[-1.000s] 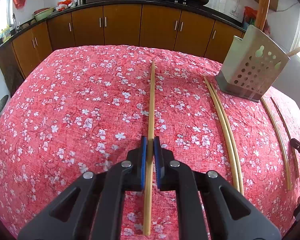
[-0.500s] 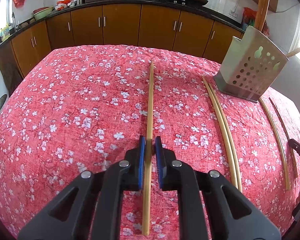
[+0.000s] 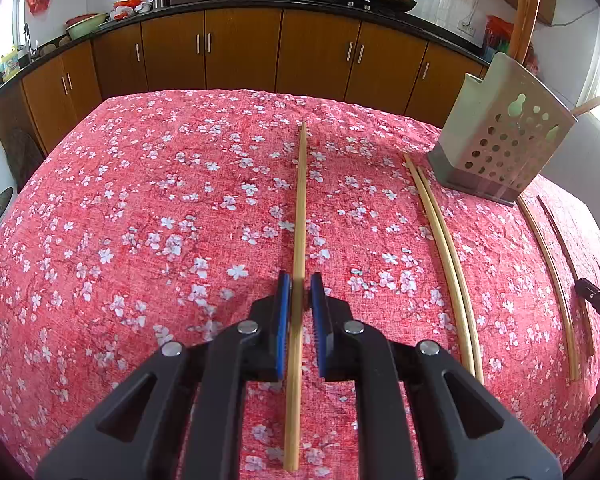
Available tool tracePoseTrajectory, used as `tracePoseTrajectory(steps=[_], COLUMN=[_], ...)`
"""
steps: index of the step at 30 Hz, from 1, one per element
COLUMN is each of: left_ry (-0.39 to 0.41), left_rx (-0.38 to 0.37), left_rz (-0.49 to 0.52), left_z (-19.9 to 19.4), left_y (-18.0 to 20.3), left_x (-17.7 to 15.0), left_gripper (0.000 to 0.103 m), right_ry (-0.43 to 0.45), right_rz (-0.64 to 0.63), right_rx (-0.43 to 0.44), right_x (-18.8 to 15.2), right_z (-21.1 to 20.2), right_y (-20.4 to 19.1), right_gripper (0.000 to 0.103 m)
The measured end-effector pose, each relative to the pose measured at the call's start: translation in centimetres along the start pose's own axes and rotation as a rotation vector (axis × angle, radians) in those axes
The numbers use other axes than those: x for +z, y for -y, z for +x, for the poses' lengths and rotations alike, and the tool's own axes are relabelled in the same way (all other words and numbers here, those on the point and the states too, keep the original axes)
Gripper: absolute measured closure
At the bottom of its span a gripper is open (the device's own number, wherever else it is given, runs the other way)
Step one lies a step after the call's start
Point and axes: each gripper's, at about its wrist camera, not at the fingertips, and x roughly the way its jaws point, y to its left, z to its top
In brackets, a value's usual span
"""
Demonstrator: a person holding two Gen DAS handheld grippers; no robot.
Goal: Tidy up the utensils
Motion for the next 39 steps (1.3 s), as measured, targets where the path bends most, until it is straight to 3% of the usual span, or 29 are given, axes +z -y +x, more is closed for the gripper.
tracePoseTrajectory(steps=[26,34,39], left_ry=[0.001,-0.005,-0.007], left_rx=[-0.008,0.025,0.034], left_rz=[-0.007,0.050,0.049], left_z=[-0.1,-1.0,-1.3], left_y=[0.1,1.0,0.8], left_x=[0.0,-1.2,-1.6], left_gripper=[0.090,0.086,0.095], right_ry=[0.000,0.000,0.000], right_rz=[-0.008,0.002,0.023], right_rx=[-0.008,0.012,0.021], right_x=[0.0,-1.1,-1.5], right_z=[0.0,-1.0,-1.4], right_y=[-0.4,-0.1,0.5], right_gripper=[0.085,0.085,0.095])
